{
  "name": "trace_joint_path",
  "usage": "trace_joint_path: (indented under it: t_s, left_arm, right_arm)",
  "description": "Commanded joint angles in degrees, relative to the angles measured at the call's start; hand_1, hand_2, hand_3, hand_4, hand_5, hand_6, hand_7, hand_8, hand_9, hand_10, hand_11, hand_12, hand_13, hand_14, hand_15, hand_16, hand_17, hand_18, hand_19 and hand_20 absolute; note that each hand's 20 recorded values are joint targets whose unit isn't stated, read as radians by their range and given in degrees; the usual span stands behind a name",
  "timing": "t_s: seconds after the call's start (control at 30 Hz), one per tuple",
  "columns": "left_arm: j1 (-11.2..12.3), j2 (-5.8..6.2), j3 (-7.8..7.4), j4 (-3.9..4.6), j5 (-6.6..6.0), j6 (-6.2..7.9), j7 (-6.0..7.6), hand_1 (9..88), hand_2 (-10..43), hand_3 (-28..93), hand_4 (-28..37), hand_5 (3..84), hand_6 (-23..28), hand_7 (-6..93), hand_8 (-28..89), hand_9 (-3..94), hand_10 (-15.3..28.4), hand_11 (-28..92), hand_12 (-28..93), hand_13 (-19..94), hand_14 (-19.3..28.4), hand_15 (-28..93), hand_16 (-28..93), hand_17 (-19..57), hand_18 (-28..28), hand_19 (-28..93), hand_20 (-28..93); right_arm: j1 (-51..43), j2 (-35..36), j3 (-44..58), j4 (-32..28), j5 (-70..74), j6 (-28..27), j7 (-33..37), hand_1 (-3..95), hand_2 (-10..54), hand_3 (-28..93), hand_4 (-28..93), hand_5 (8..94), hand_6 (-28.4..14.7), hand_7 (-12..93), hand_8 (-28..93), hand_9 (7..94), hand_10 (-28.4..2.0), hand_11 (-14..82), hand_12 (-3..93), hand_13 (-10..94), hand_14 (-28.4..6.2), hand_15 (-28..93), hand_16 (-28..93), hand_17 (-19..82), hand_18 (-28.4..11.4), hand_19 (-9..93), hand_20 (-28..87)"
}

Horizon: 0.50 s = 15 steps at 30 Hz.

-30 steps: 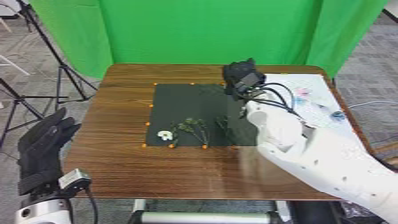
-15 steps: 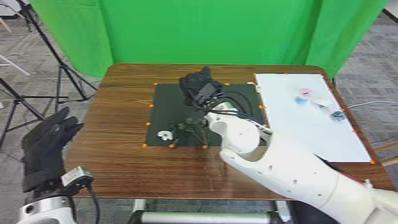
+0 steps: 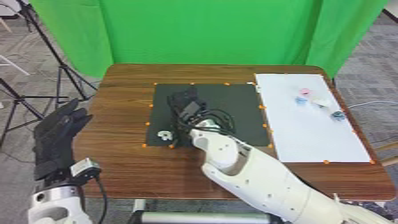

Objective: Arrange flowers

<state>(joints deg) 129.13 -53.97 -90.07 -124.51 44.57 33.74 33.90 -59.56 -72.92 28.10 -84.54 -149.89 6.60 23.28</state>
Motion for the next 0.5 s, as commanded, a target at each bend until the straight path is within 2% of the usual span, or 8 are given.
trace_joint_path:
  t_s: [0.03, 0.17, 0.2, 0.33, 0.4, 0.47, 0.5]
  left_arm:
    - [-1.14, 0.57, 1.03, 0.39, 0.29, -1.08, -0.48, 26.1, 2.6, 82, -18.8, 43.6, 12.6, 16.2, -10, 35.9, 21.2, 43, 8, 27, 28.2, 69, -19, -7.9, 23.4, 57, 18]
    - [-1.29, 1.41, 1.55, 0.54, -0.4, -0.57, 0.27, 26.0, 2.5, 82, -18.7, 43.6, 12.7, 16.1, -10, 35.9, 21.2, 43, 8, 27, 28.2, 69, -19, -7.9, 23.4, 57, 18]
    - [-1.31, 1.39, 1.53, 0.53, -0.36, -0.54, 0.0, 26.0, 2.6, 82, -18.7, 43.7, 12.7, 16.0, -10, 35.9, 21.2, 43, 8, 27, 28.2, 69, -19, -7.9, 23.4, 57, 18]
    - [-2.12, 2.19, 2.31, 0.84, -1.02, -0.37, 0.58, 26.1, 2.6, 82, -18.7, 43.6, 12.7, 16.0, -10, 35.9, 21.1, 43, 8, 27, 28.2, 69, -19, -7.9, 23.3, 57, 18]
    - [-2.2, 2.17, 2.28, 0.78, -1.08, -0.35, 0.39, 26.1, 2.6, 82, -18.6, 43.6, 12.7, 16.1, -10, 35.9, 21.1, 43, 8, 27, 28.2, 69, -19, -7.9, 23.3, 57, 18]
    - [-2.4, 2.87, 2.67, 0.85, -1.64, 0.11, 0.83, 26.1, 2.6, 82, -18.5, 43.7, 12.7, 16.1, -10, 35.9, 21.1, 43, 8, 27, 28.2, 69, -19, -7.9, 23.3, 57, 18]
    - [-2.49, 2.71, 2.63, 0.92, -1.55, -0.09, 0.64, 26.1, 2.6, 82, -18.5, 43.7, 12.7, 16.1, -10, 35.9, 21.1, 43, 8, 27, 28.2, 69, -19, -7.9, 23.3, 57, 18]
  right_arm:
    - [1.95, -1.25, -1.4, 1.68, -0.33, 0.41, 2.93, 57.6, -9.5, 77, -28, 73.4, 0.4, 39, 2, 85.9, -6.4, 19.9, 39.5, 74, -6.3, 83, 30, 26, -22.7, 82, 28]
    - [1.4, -1.63, -0.84, 1.99, -0.82, -0.04, 2.95, 57.6, -9.5, 77, -28, 72.9, 0.6, 39, 2, 85.7, -6.2, 19.8, 39.5, 74, -6.3, 83, 30, 26, -22.6, 81, 28]
    - [0.76, -2.06, -0.02, 2.06, -1.38, -0.57, 2.59, 57.3, -9.5, 77, -28, 72.7, 0.6, 39, 2, 85.6, -6.2, 19.7, 39.4, 73, -6.4, 83, 30, 25, -22.6, 81, 28]
    - [0.67, -2.5, 0.02, 2.3, -1.49, -1.58, 3.14, 56.4, -9.5, 77, -28, 72.1, 0.5, 39, 2, 85.0, -6.1, 19.5, 39.5, 73, -6.6, 82, 30, 25, -22.6, 81, 28]
    - [-1.08, -3.36, 2.34, 1.99, -2.31, -3.48, 1.78, 55.7, -9.5, 76, -28, 71.6, 0.3, 39, 1, 84.5, -6.2, 19.3, 39.3, 73, -6.8, 82, 30, 24, -22.7, 81, 28]
    - [-1.42, -3.66, 2.62, 2.09, -2.52, -3.76, 1.85, 55.1, -9.5, 76, -28, 70.7, 0.2, 39, 1, 83.9, -6.5, 19.2, 39.1, 72, -6.9, 82, 30, 24, -22.8, 81, 28]
    - [-1.87, -3.88, 3.21, 2.0, -2.83, -4.29, 1.43, 53.7, -9.5, 75, -28, 69.4, 0.0, 38, 1, 82.9, -7.1, 18.6, 38.4, 71, -7.1, 82, 30, 23, -23.0, 81, 28]
